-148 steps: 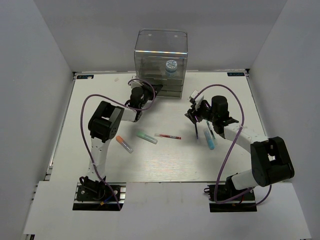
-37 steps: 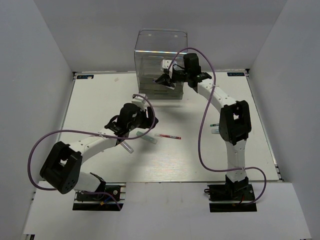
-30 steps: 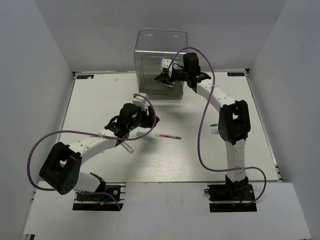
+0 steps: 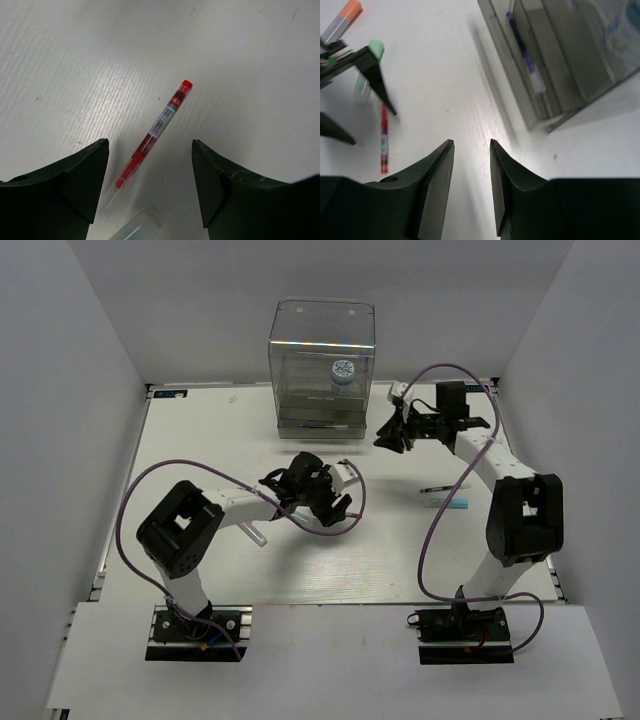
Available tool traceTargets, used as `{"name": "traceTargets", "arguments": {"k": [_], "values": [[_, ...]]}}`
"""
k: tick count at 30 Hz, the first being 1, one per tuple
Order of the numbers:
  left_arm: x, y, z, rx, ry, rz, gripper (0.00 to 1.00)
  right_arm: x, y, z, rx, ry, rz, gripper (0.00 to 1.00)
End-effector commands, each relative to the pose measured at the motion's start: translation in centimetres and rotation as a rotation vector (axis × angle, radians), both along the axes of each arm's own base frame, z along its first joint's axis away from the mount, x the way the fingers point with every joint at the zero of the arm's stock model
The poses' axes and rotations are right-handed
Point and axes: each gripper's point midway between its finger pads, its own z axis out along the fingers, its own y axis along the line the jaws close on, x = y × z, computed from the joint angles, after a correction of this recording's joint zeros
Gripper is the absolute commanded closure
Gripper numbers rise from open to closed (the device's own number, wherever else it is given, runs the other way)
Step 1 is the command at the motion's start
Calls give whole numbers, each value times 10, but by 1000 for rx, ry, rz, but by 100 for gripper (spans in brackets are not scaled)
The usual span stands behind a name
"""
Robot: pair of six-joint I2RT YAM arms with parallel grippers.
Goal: Sort the stationery into containers
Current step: Pick up the pen from the center of the board, then place the pen in the drawer.
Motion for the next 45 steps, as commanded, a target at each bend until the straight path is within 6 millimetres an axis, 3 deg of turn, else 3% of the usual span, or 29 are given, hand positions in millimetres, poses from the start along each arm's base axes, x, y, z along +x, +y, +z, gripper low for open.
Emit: {"name": "traceTargets", "arguments": {"k": [1, 4, 6, 11, 13, 14, 17, 18, 21, 24, 29, 33, 34, 35, 36, 37, 40, 45], "values": [[-1, -16, 0, 22, -26, -139, 23, -26, -23, -3, 18, 71, -17, 59], [0, -21, -14, 54, -23, -169, 25, -42, -33, -2, 27, 77, -30, 58], [2, -22, -19, 65, -31, -182, 26, -46, -43, -10, 26, 99, -57, 58], [1, -15, -43, 179, -36, -206, 34, -49, -61, -5, 51, 102, -104, 58], [-5, -10, -50, 230, -53, -223, 43, -50, -66, -6, 53, 109, -118, 58], [-6, -7, -56, 253, -50, -223, 56, -47, -69, -4, 59, 101, -126, 58], [-9, -3, -63, 287, -41, -218, 78, -49, -68, -3, 63, 110, -123, 58], [-6, -1, -63, 299, -49, -205, 89, -45, -80, -4, 66, 112, -155, 58], [7, -3, -59, 259, -55, -116, 97, -44, -86, -9, 50, 110, -174, 54], [28, -6, -37, 186, -95, -28, 100, -44, -92, -15, 22, 94, -201, 46], [65, -31, 17, 105, -251, -29, 100, -47, -97, -24, -7, 85, -213, 44], [95, -35, 55, 61, -334, -11, 100, -52, -102, -35, -55, 68, -213, 44], [111, -34, 73, 37, -369, 1, 100, -53, -103, -37, -65, 65, -211, 47], [117, -38, 79, 17, -378, -18, 100, -58, -103, -41, -70, 85, -206, 49], [122, -38, 84, 13, -382, -29, 100, -59, -104, -43, -81, 67, -191, 58], [137, -37, 101, -2, -400, -27, 100, -65, -103, -46, -82, 92, -179, 64], [155, -45, 115, -18, -418, -103, 100, -70, -102, -49, -94, 92, -149, 84], [185, -38, 126, -10, -472, -159, 100, -70, -104, -49, -103, 84, -147, 86]]}}
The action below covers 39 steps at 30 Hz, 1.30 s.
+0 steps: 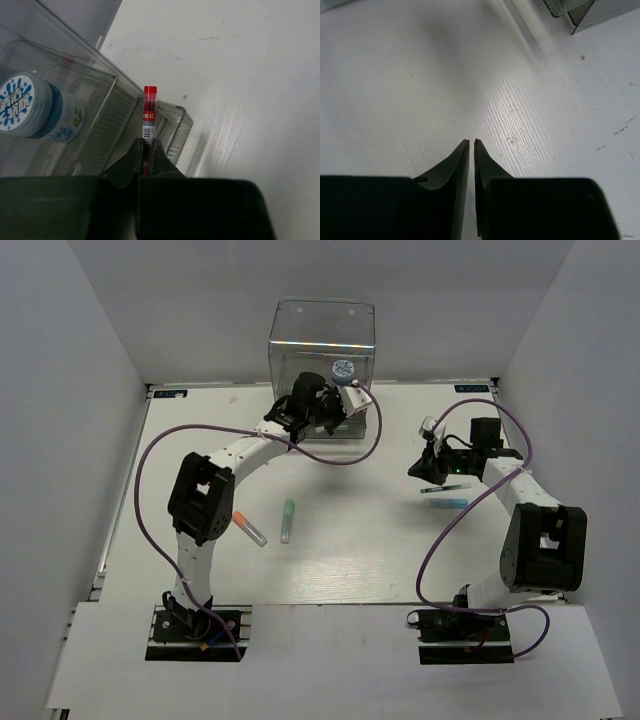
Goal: Sort the stationery into containers
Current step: Place the pen in the drawer.
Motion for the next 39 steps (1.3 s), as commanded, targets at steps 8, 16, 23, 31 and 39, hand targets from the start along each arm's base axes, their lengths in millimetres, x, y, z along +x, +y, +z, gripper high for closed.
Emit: {"name": "traceTargets", "arguments": {"k": [8, 16, 23, 31, 39], "values": [[41, 24, 1, 105, -122, -58, 100, 3, -2, 11, -4, -38, 17, 86], [57, 33, -9, 117, -138, -22, 100, 3, -2, 11, -6, -28, 15, 76], [55, 37, -22, 139, -128, -17, 89, 1, -3, 9, -6, -18, 14, 66], [57, 44, -13, 137, -170, 24, 67, -1, -2, 12, -1, -25, 26, 61], [58, 45, 6, 120, -208, 37, 52, 1, -4, 13, -18, -33, 18, 58]]}}
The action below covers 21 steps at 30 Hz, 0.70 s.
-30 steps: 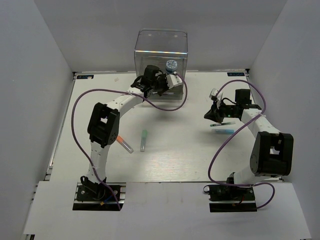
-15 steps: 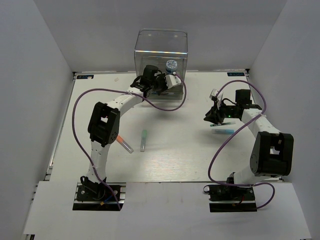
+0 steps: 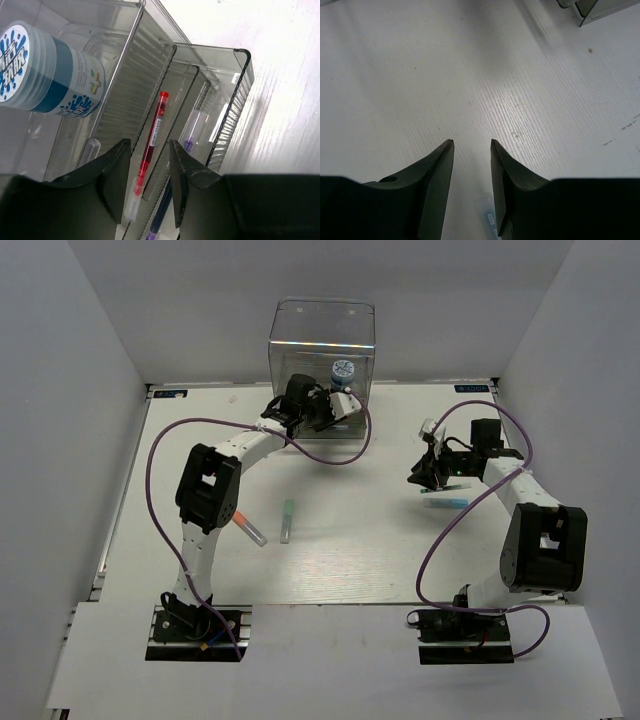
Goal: Sort the stationery into containers
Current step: Place the pen in the drawer, then pick up the pen from the center of the board.
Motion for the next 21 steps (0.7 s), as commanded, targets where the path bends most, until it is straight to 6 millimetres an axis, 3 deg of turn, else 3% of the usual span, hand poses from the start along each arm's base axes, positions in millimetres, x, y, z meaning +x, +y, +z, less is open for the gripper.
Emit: {"name": "traceTargets", "arguments": {"k": [1, 2, 3, 5, 6, 7, 8, 9, 10, 11, 12, 16, 20, 21], "values": [[-1, 4, 53, -63, -85, 14, 52, 11, -5, 15, -29, -60, -2, 58], [-5, 0, 59, -74, -85, 19, 44, 12, -7, 16, -39, -72, -4, 58], [-9, -5, 75, -100, -102, 15, 43, 16, -10, 18, -60, -105, 1, 58], [-21, -6, 85, -134, -49, 2, 42, 28, -23, 19, -128, -170, -6, 58], [-30, -12, 108, -175, -62, -14, 38, 34, -30, 19, -149, -191, -13, 60], [-35, -13, 118, -211, -45, -13, 26, 31, -37, 12, -188, -160, -17, 60], [-44, -15, 124, -274, 21, -3, 21, 31, -43, 6, -210, -147, -11, 60], [-51, -15, 127, -303, 55, -2, 18, 48, -52, 13, -258, -216, 25, 60], [-62, -13, 142, -333, 69, -7, 12, 36, -59, -3, -288, -118, 36, 60], [-70, -11, 146, -377, 122, 16, 8, 46, -67, 3, -325, -165, 65, 60], [-78, -8, 137, -393, 176, 36, 1, 51, -77, 1, -338, -151, 58, 58], [-104, 8, 138, -556, 365, 141, 1, 44, -107, -23, -437, -93, 116, 51], [-116, 32, 123, -693, 493, 364, 1, 39, -118, -39, -480, -84, 204, 49], [-122, 39, 104, -717, 556, 431, 1, 37, -118, -41, -480, -70, 222, 48]]}}
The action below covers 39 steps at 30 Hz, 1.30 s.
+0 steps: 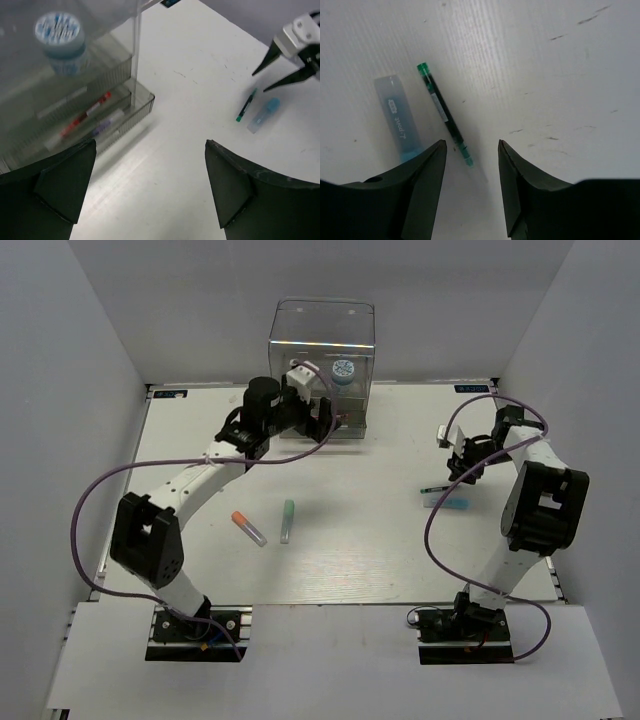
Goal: Sort the stationery into containers
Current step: Pick up the pen from the center of the board.
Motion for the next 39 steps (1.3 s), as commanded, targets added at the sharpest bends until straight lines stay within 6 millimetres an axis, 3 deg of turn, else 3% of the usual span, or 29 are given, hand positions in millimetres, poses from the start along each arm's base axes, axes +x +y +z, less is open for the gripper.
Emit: {"name": "traceTargets", "arguments": {"k": [1, 2, 6, 8, 16, 33, 39], "values": [[-7, 27, -22, -157, 225, 243, 1, -10, -4, -2, -61, 32, 125, 48], [-11, 33, -37, -158, 266, 285, 1, -10, -1, -6, -70, 30, 158, 48], [-14, 72, -59, -239, 402, 577, 1, -7, -8, -21, -108, 50, 154, 48], [-25, 81, -71, -269, 436, 621, 1, 2, -12, -26, -116, 53, 129, 48], [-47, 93, -101, -362, 534, 675, 1, 13, -18, -41, -151, 86, 163, 48], [-49, 93, -107, -360, 572, 695, 1, -13, 0, -54, -148, 157, 257, 50], [-49, 92, -106, -376, 584, 701, 1, -31, 1, -72, -180, 206, 245, 53]]}}
